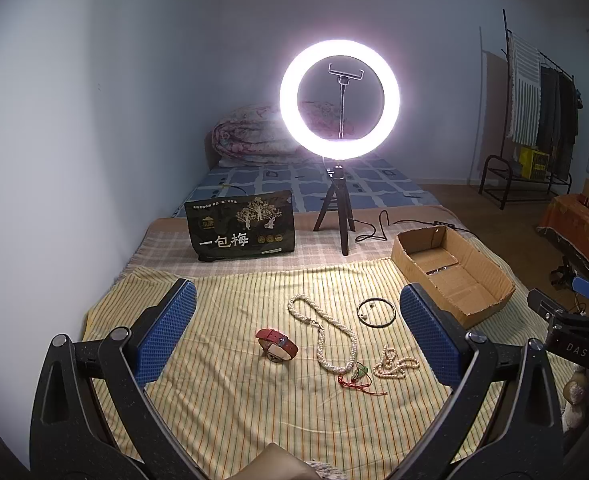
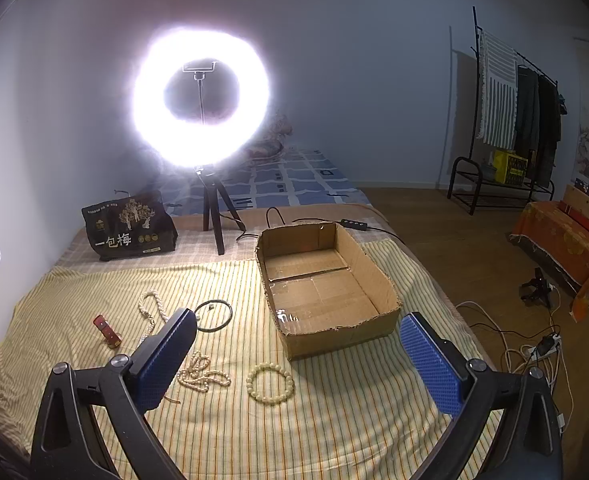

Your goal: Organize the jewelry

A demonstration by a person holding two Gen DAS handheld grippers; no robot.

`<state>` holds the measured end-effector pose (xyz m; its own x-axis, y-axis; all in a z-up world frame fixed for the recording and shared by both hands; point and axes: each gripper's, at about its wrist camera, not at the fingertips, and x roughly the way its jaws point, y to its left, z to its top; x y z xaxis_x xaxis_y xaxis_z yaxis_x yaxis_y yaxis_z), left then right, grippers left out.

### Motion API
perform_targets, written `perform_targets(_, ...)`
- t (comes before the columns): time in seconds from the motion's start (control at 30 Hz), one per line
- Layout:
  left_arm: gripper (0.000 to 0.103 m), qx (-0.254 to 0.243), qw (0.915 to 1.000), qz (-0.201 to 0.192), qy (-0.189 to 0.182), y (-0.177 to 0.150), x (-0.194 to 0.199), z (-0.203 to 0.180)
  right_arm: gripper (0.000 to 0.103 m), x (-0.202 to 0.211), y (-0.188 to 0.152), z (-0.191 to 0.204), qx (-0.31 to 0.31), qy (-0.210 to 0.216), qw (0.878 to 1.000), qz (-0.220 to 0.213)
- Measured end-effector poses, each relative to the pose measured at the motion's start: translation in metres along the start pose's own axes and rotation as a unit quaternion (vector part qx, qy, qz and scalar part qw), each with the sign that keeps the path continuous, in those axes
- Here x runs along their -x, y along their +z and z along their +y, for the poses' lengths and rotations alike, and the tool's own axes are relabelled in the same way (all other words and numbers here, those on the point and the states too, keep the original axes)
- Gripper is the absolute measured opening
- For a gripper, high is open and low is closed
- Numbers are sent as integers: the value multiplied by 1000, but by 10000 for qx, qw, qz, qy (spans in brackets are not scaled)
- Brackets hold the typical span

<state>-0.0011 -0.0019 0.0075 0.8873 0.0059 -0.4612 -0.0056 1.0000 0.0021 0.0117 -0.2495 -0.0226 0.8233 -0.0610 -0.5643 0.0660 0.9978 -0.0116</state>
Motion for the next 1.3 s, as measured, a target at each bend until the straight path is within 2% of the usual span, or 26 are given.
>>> perform_targets(1.3, 103, -9, 10000, 30, 4, -3, -2, 0, 103, -1, -4, 1, -21, 37, 10000, 60)
